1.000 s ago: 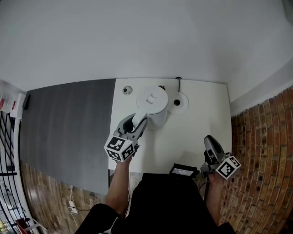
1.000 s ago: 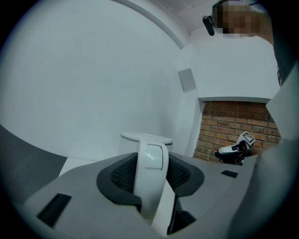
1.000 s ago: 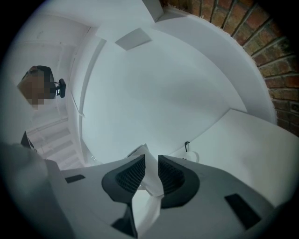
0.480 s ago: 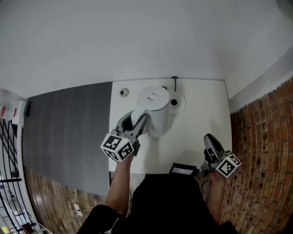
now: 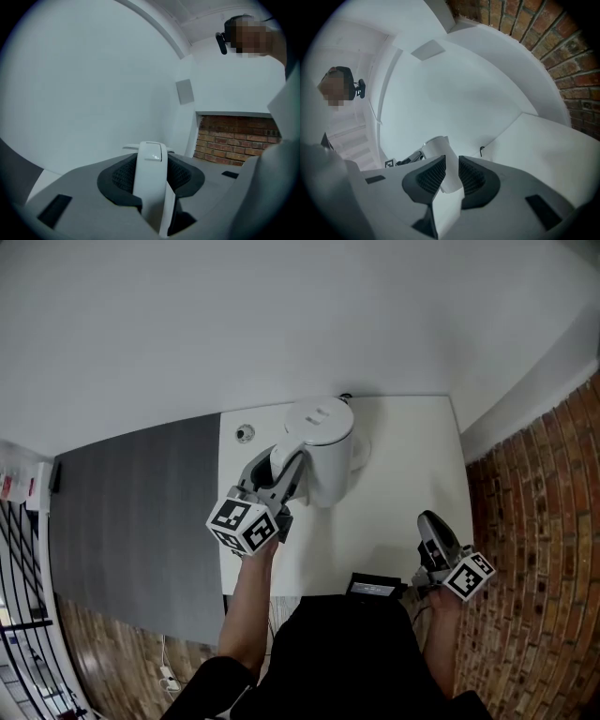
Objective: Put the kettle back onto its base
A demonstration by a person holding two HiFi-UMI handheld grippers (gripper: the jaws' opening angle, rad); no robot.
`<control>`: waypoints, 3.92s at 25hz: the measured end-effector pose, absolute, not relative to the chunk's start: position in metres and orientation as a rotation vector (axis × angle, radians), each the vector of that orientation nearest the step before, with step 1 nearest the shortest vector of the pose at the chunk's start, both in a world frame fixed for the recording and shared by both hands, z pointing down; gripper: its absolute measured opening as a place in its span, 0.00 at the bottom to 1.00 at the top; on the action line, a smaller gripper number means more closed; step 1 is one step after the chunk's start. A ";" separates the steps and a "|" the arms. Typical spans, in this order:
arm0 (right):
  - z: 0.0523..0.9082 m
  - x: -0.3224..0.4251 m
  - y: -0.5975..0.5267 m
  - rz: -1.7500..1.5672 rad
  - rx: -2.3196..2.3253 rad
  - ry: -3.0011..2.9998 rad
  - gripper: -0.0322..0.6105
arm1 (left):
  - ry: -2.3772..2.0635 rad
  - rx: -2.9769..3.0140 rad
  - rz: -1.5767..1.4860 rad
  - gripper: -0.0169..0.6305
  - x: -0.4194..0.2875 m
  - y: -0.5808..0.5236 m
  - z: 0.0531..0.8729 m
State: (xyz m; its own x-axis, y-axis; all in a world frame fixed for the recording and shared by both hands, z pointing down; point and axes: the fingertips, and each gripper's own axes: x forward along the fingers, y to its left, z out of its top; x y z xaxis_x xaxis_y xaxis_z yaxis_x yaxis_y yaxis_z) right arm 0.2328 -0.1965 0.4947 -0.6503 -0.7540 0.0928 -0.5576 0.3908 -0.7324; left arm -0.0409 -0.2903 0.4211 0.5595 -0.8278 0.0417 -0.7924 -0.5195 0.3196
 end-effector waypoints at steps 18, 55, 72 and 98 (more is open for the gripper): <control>0.484 0.237 -0.200 -1.099 -1.113 2.366 0.19 | -1.494 2.473 -0.239 0.29 0.006 -0.382 0.429; 0.491 0.242 -0.199 -1.120 -1.115 2.355 0.19 | -1.268 2.444 -0.165 0.32 0.037 -0.344 0.459; 0.489 0.241 -0.192 -1.110 -1.123 2.345 0.19 | -1.146 2.355 -0.196 0.33 0.041 -0.316 0.464; 0.491 0.235 -0.192 -1.122 -1.109 2.373 0.19 | -0.919 2.469 -0.151 0.35 0.035 -0.306 0.476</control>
